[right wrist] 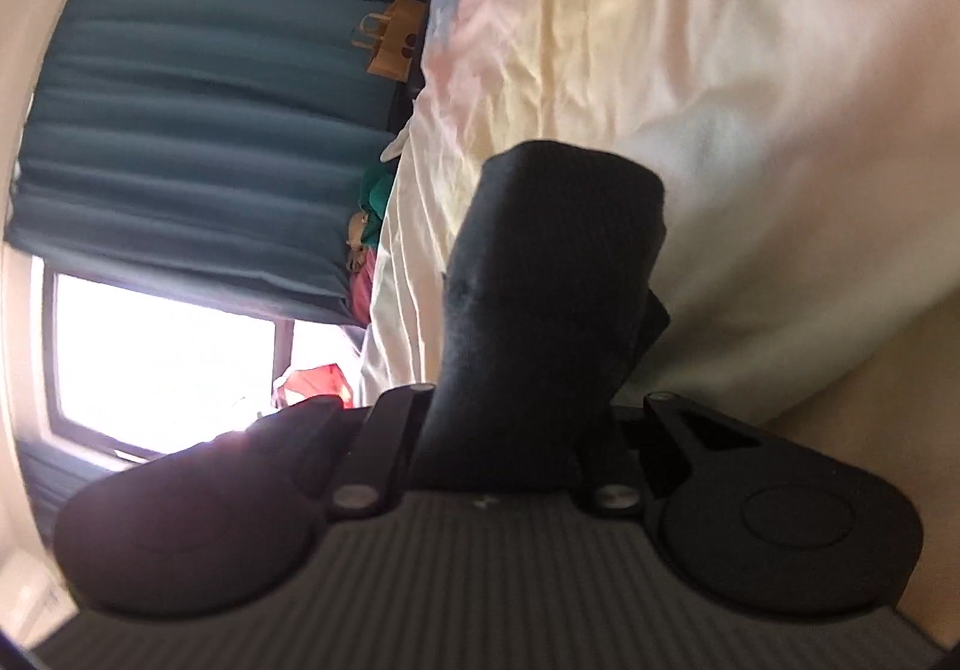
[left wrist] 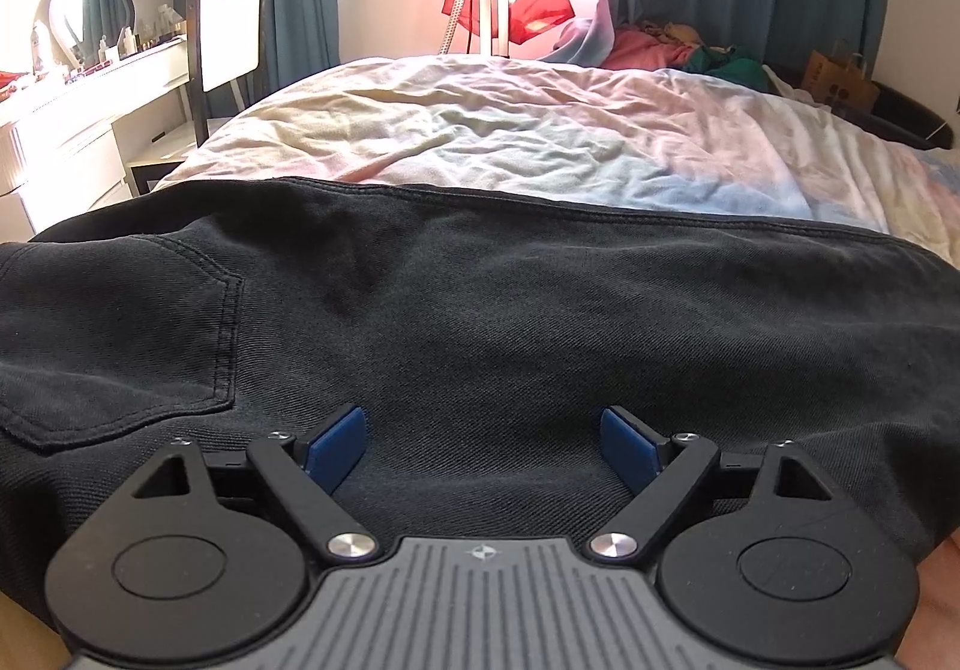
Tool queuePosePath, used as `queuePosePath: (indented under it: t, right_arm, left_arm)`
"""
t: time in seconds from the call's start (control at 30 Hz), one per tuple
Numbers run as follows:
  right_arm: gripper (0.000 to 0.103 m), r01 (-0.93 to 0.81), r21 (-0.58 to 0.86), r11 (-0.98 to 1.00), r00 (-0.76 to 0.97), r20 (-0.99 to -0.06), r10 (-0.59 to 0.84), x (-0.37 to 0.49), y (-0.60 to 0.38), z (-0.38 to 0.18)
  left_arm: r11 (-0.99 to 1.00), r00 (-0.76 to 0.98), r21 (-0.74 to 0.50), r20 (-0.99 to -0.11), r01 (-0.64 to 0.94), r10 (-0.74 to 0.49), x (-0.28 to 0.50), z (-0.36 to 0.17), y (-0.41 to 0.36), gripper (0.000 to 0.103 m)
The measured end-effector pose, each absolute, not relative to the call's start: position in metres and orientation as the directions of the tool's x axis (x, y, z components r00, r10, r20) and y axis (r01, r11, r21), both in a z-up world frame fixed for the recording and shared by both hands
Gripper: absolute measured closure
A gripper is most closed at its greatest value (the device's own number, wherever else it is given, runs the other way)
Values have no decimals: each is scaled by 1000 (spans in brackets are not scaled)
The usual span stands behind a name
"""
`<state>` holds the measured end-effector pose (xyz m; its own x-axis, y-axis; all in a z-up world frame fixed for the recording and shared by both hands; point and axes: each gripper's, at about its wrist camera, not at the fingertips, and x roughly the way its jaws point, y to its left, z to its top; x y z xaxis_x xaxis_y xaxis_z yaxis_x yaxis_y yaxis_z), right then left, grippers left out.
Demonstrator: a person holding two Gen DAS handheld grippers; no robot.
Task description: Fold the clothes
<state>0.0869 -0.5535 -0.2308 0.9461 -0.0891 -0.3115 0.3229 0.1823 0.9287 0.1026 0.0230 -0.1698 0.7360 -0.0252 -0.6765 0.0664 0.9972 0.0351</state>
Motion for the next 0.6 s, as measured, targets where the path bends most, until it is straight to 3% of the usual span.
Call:
queuePosePath:
  t: [0.13, 0.33, 0.47, 0.6]
  right_arm:
    - [87, 329, 808, 489, 943, -307, -129, 97, -529, -174]
    - [87, 265, 401, 877, 958, -209, -194, 109, -422, -81]
    - [87, 74, 79, 994, 991, -120, -65, 113, -306, -46]
    - [87, -141, -128, 982, 983, -139, 123, 103, -186, -64]
  left_arm:
    - [996, 728, 43, -685, 79, -29, 105, -167, 22, 15]
    - [999, 797, -25, -604, 21, -32, 99, -139, 45, 16]
    - [990, 829, -133, -557, -36, -44, 95, -116, 80, 16]
    - [972, 855, -213, -518, -102, -24, 89, -98, 114, 16]
